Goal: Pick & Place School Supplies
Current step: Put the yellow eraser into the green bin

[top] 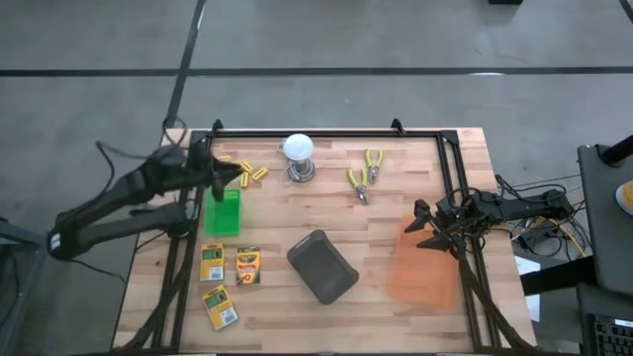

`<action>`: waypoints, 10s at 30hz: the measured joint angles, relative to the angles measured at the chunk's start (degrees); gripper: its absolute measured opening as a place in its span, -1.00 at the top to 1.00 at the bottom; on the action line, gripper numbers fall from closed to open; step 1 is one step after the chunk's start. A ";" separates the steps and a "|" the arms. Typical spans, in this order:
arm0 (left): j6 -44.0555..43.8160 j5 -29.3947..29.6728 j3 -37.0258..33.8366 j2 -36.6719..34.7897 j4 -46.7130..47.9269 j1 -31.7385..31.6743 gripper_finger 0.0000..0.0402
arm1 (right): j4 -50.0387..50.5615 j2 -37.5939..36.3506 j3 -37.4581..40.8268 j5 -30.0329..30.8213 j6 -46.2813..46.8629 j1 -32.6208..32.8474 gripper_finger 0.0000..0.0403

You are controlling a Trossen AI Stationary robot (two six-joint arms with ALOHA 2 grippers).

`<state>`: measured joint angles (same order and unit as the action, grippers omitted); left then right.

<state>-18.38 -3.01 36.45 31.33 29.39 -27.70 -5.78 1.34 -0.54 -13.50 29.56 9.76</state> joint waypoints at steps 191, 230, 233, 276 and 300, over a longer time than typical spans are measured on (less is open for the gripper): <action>-52.78 2.48 11.14 58.55 2.65 -26.71 0.00 | -0.01 -0.02 0.00 -0.01 0.00 -0.02 -0.30; -35.06 -1.02 18.31 55.94 6.67 -26.60 0.54 | 0.00 -0.04 0.00 -0.02 0.00 0.00 -0.31; -32.38 -0.88 21.33 53.79 15.10 -26.60 0.54 | -0.01 -0.04 0.00 0.00 0.00 -0.02 -0.29; -42.78 7.89 24.40 24.87 54.06 -5.28 0.54 | 0.00 -0.07 0.00 0.00 0.00 0.00 -0.28; -44.66 2.04 -3.76 24.87 27.18 -4.59 0.54 | 0.00 -0.04 0.00 0.00 0.00 -0.01 -0.30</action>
<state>-63.04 -0.97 32.69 56.21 56.57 -32.29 -5.78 1.30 -0.54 -13.50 29.56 9.75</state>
